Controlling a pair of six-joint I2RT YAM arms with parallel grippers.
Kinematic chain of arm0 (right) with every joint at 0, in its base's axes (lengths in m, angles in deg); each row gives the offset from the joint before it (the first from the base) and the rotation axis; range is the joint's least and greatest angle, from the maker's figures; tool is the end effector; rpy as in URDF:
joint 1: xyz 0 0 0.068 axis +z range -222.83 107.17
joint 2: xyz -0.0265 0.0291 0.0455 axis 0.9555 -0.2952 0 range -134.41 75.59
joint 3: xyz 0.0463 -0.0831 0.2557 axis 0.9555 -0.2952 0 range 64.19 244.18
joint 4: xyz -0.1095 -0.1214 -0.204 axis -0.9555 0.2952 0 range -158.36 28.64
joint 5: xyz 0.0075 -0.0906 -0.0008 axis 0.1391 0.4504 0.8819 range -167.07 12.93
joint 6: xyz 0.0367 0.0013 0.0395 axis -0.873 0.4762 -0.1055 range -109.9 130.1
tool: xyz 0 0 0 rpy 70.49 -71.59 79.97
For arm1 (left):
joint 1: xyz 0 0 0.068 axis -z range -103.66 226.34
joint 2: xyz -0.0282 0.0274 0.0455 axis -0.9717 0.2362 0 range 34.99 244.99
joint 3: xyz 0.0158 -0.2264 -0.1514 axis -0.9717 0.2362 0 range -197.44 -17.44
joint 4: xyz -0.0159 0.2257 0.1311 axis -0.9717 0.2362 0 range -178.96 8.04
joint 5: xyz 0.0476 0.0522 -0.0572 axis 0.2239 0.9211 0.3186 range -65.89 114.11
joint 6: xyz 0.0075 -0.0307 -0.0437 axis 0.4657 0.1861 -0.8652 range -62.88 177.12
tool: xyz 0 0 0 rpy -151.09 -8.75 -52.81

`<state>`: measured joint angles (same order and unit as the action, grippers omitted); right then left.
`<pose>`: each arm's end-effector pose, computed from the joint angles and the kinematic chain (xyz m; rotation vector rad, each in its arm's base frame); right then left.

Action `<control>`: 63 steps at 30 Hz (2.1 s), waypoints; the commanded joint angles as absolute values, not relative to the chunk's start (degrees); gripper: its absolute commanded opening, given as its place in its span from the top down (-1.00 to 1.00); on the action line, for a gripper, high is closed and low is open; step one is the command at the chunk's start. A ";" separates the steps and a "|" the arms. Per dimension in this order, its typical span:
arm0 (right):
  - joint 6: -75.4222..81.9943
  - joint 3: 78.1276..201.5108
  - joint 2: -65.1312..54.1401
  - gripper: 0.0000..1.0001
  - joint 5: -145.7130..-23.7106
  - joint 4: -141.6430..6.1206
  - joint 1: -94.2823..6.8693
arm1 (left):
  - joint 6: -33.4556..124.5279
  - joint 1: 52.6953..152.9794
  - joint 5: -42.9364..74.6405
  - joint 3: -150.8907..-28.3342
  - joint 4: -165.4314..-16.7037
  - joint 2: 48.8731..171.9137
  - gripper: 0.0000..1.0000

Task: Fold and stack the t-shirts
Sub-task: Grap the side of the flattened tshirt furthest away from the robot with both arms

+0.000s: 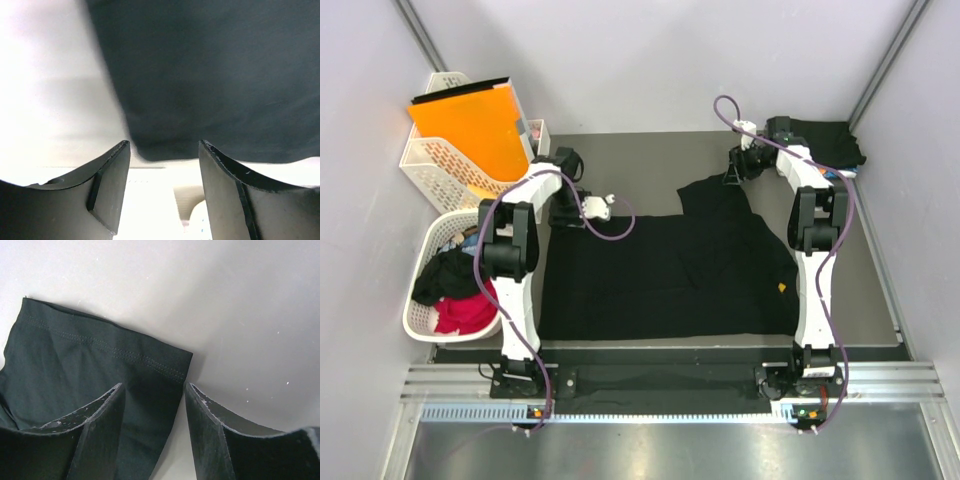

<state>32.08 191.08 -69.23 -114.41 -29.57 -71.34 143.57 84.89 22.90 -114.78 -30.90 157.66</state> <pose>0.5427 0.0357 0.1618 -0.7206 2.2849 0.6658 0.4174 -0.0636 0.1763 2.2409 2.0505 0.0850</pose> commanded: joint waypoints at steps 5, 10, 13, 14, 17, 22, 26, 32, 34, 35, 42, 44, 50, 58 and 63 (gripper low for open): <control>33.39 193.03 -68.56 -0.03 -113.37 -29.42 -70.55 | 144.92 81.79 23.59 -124.22 -33.86 159.70 -0.24; 33.39 193.03 -68.47 -0.03 -113.37 -29.51 -70.20 | 146.06 81.08 21.75 -125.64 -29.03 162.16 -0.24; 33.65 192.86 -68.20 -0.03 -113.28 -29.25 -70.28 | 145.71 81.17 20.25 -125.72 -27.79 163.39 -0.24; 33.92 192.77 -67.94 -0.03 -113.11 -29.25 -70.28 | 145.62 81.17 19.99 -125.90 -27.62 163.57 -0.25; 34.36 192.51 -67.68 -0.03 -112.76 -28.98 -70.20 | 145.27 81.26 19.11 -126.25 -27.35 164.19 -0.25; 34.27 192.51 -67.59 -0.03 -112.40 -29.16 -70.28 | 145.88 81.26 18.58 -127.48 -26.83 164.36 -0.25; 34.01 192.68 -67.76 -0.03 -112.23 -29.60 -69.93 | 146.32 81.26 18.49 -128.18 -25.60 164.98 -0.25; 34.09 192.59 -67.41 -0.02 -111.61 -29.60 -69.67 | 147.03 81.26 18.23 -129.15 -22.44 166.29 -0.25; 34.27 192.59 -67.33 -0.02 -111.44 -29.68 -69.67 | 146.94 81.26 17.88 -129.50 -21.82 166.91 -0.25; 34.27 192.68 -67.24 -0.02 -111.35 -29.68 -69.76 | 147.03 81.26 17.79 -129.59 -21.21 167.09 -0.25; 34.45 192.42 -67.06 -0.01 -111.26 -29.60 -69.58 | 147.20 81.44 17.43 -129.68 -19.79 168.31 -0.24; 34.45 192.33 -66.97 -0.01 -111.17 -29.51 -69.49 | 147.29 81.52 17.78 -129.77 -19.79 168.58 -0.04; 34.45 192.33 -66.97 -0.01 -110.91 -29.69 -69.49 | 146.68 81.87 18.67 -130.91 -18.83 170.08 1.00; 34.36 192.15 -67.32 0.06 -110.91 -29.77 -69.49 | 145.97 81.87 18.31 -130.47 -21.02 167.97 1.00; 33.74 192.42 -67.59 0.10 -110.91 -30.56 -69.41 | 145.88 82.31 18.31 -128.55 -23.22 165.16 1.00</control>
